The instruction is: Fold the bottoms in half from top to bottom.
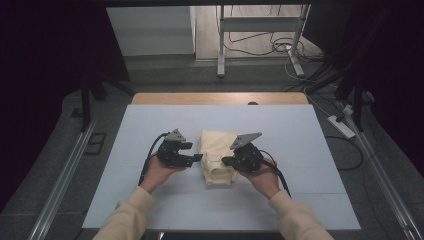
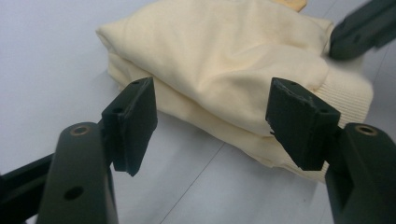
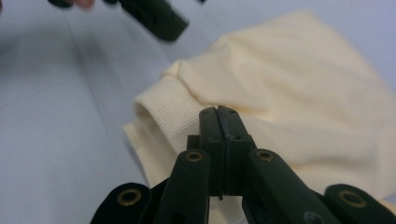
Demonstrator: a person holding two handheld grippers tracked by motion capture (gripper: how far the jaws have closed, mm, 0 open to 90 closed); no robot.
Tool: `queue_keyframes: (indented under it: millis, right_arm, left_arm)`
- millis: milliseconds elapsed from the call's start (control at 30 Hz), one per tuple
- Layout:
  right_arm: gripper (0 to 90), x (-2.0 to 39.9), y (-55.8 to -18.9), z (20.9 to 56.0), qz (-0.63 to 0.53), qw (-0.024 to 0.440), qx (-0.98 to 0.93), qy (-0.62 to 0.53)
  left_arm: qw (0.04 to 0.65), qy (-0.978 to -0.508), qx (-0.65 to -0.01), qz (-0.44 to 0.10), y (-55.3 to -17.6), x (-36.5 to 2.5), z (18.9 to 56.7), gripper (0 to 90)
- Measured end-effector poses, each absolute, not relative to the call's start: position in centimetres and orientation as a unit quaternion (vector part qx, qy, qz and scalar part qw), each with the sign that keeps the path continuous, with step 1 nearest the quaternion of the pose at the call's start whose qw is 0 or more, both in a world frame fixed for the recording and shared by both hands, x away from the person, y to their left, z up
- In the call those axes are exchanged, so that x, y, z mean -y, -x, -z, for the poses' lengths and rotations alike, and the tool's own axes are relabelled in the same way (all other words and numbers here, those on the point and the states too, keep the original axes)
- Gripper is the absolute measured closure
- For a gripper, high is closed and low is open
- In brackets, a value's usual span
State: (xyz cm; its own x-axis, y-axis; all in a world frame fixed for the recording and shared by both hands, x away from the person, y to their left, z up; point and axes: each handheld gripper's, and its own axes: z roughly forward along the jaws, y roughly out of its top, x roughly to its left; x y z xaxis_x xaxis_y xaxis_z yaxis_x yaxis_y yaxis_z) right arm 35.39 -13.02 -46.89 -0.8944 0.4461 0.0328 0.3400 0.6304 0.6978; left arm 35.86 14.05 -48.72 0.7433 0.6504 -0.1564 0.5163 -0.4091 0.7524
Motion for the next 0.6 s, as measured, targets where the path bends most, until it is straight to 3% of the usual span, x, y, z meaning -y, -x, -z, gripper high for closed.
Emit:
queue_keyframes:
  millis: [600]
  right_arm:
    - [89.0,12.9,-33.9,50.6,-0.339,0.052,-0.918,-0.199]
  left_arm:
    - [0.418,-0.833,-0.354,-0.080,-35.9,-14.5,48.8,32.1]
